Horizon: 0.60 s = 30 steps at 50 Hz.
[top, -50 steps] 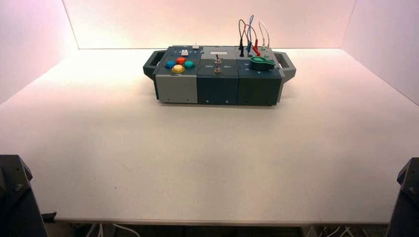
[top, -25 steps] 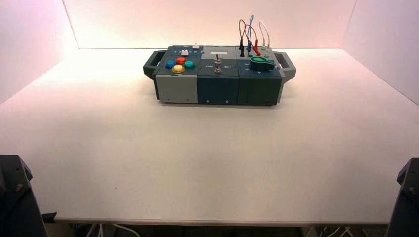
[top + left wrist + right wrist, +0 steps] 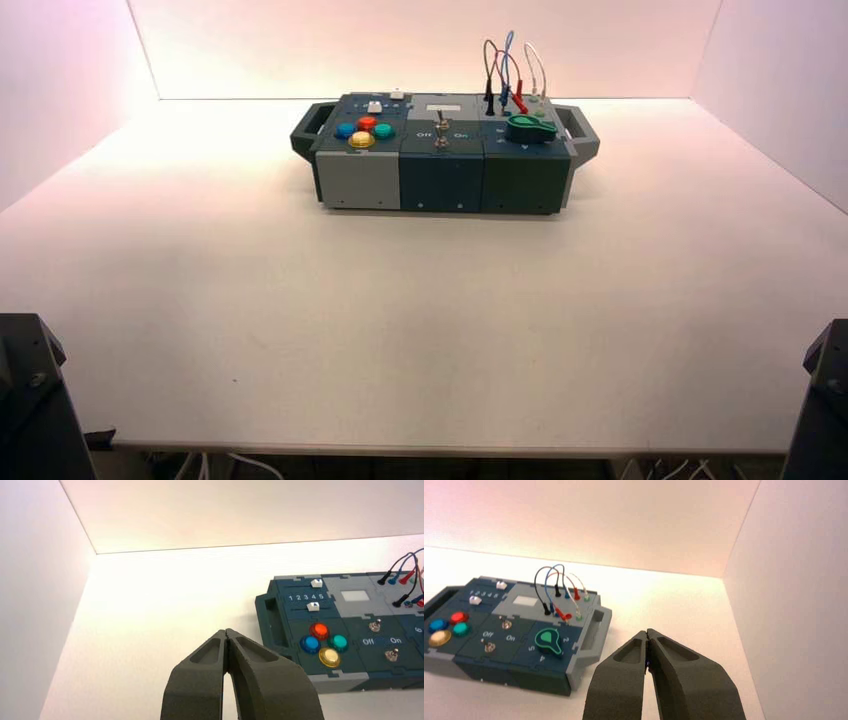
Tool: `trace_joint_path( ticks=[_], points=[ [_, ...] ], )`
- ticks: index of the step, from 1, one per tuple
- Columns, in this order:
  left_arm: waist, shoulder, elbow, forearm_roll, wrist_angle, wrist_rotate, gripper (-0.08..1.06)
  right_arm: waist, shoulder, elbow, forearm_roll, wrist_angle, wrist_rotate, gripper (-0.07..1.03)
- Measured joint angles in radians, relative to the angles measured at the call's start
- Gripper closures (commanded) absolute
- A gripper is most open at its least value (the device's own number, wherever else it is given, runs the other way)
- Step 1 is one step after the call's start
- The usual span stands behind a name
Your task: Return to the home position.
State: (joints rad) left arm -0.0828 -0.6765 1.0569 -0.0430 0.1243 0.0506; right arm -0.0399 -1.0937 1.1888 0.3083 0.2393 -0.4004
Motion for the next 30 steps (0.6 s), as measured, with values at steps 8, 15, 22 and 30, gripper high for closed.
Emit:
trace_joint_path(
  ticks=[8,15,22,30],
  points=[
    [0.003,0.003,0.017,0.0,-0.029,0.029,1.01,0.017,-0.002,0.008,0.003,-0.029,0.0,0.98],
    [0.005,-0.037,0.06,-0.002,-0.107,0.107,1.01,0.038,-0.002,0.015,0.003,-0.054,0.0,0.98],
    [0.005,-0.095,0.095,-0.005,-0.158,0.124,1.01,0.04,-0.002,0.023,0.003,-0.072,0.0,0.98],
    [0.006,-0.149,0.11,-0.017,-0.175,0.123,1.01,0.04,-0.003,0.028,0.003,-0.083,0.0,0.98]
  ],
)
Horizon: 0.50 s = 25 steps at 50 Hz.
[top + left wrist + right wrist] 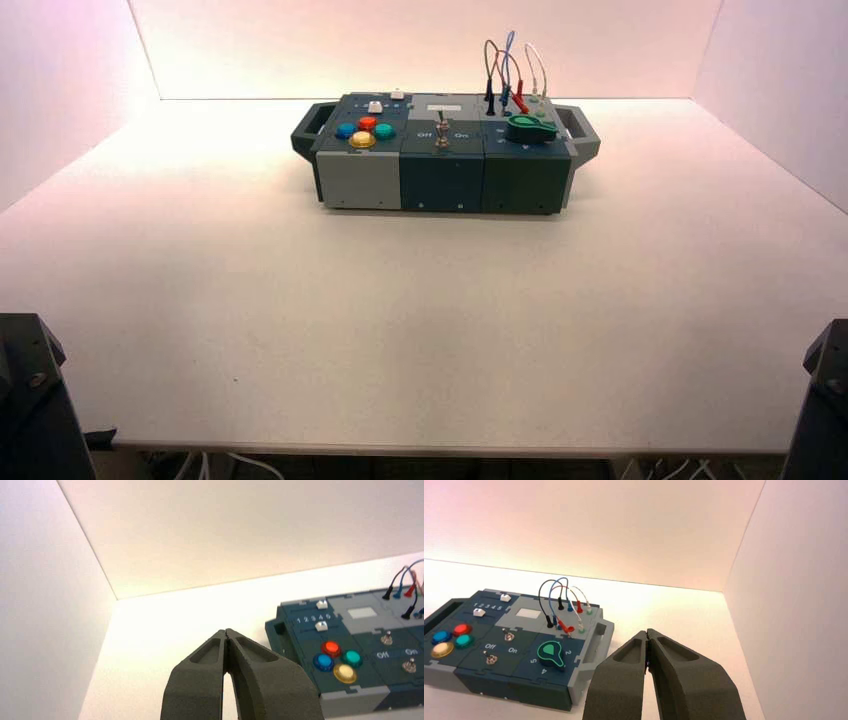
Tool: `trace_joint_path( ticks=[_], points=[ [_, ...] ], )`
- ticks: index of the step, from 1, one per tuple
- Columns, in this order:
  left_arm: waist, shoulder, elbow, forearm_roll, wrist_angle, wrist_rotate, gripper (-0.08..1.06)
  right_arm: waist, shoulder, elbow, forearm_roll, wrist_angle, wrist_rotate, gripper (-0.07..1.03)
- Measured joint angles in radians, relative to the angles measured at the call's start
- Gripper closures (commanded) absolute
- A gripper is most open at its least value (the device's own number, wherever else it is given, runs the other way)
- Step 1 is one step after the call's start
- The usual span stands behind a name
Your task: Return to the home position.
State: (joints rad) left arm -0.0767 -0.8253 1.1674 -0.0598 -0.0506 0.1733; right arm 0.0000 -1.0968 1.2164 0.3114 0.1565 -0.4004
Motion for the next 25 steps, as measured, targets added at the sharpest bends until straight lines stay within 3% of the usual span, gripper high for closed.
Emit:
trace_joint_path(
  ticks=[13,25],
  points=[
    [0.0,-0.092,0.071,0.0,-0.02,0.0,1.01,-0.002,-0.002,0.002,0.0,-0.006,0.0,0.98],
    [0.0,-0.163,0.112,-0.005,-0.021,-0.006,1.01,0.0,0.015,-0.015,0.0,0.055,0.0,0.98]
  ],
)
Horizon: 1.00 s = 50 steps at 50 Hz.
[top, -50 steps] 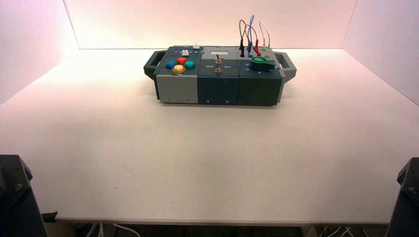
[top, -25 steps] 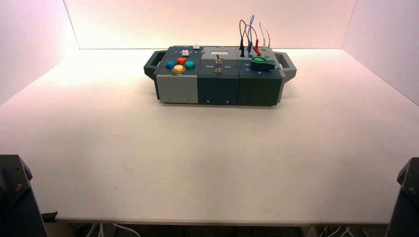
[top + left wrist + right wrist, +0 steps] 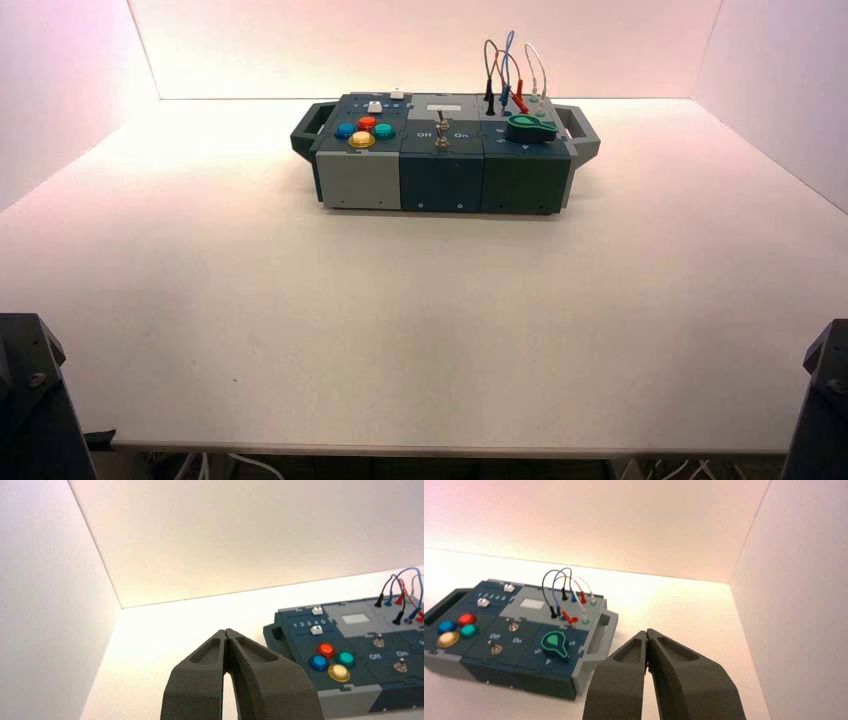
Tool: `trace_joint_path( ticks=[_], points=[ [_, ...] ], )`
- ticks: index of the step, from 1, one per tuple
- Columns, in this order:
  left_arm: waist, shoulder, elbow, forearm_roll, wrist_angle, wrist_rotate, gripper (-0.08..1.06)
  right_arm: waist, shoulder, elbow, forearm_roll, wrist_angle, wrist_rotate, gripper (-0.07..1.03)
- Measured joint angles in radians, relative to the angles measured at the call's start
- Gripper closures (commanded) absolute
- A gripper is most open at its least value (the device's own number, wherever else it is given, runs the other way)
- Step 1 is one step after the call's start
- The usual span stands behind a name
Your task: Return to the home position.
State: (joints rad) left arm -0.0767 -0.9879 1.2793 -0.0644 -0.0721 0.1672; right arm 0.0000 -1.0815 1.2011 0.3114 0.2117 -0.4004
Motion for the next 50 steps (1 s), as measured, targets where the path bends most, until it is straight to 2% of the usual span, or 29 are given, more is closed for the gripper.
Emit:
trace_joint_path(
  ticks=[10,16,26,35,50],
  points=[
    [0.0,-0.058,0.026,-0.006,-0.032,-0.002,1.01,0.0,0.006,-0.002,0.002,-0.031,0.0,0.98],
    [0.0,-0.058,0.032,-0.006,-0.052,-0.002,1.01,0.005,0.009,-0.002,0.0,-0.038,0.0,0.98],
    [0.028,-0.035,0.035,-0.008,-0.069,-0.002,1.01,0.057,0.014,-0.002,0.002,-0.04,0.0,0.98],
    [0.057,-0.014,0.035,-0.006,-0.071,-0.002,1.01,0.055,0.014,0.0,0.0,-0.04,0.002,0.98],
    [0.057,-0.014,0.035,-0.006,-0.071,-0.002,1.01,0.054,0.014,0.003,0.002,-0.04,0.0,0.98]
  ],
)
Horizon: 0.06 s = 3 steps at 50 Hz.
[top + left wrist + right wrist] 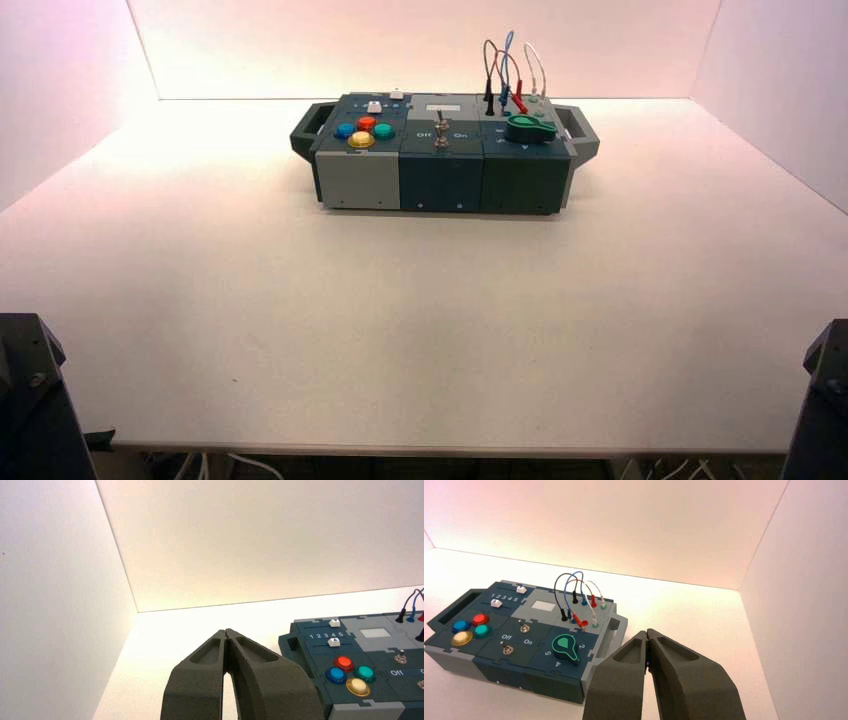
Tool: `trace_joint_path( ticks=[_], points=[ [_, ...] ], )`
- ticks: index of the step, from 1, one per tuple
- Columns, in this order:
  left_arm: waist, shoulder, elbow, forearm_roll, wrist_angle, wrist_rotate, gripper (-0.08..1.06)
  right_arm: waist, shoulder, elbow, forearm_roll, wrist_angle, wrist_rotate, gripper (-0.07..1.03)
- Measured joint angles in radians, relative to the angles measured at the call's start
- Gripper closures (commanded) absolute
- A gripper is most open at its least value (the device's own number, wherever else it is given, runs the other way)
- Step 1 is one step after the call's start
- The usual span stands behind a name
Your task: Return to the home position.
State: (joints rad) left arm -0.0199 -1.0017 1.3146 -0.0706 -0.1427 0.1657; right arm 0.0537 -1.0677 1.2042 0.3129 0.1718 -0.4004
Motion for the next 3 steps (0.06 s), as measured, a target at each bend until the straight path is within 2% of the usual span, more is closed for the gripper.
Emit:
trace_joint_path(
  ticks=[3],
  points=[
    [0.0,0.0,0.0,0.0,0.0,0.0,1.01,0.002,0.0,0.0,0.0,0.0,0.0,0.98]
  ],
)
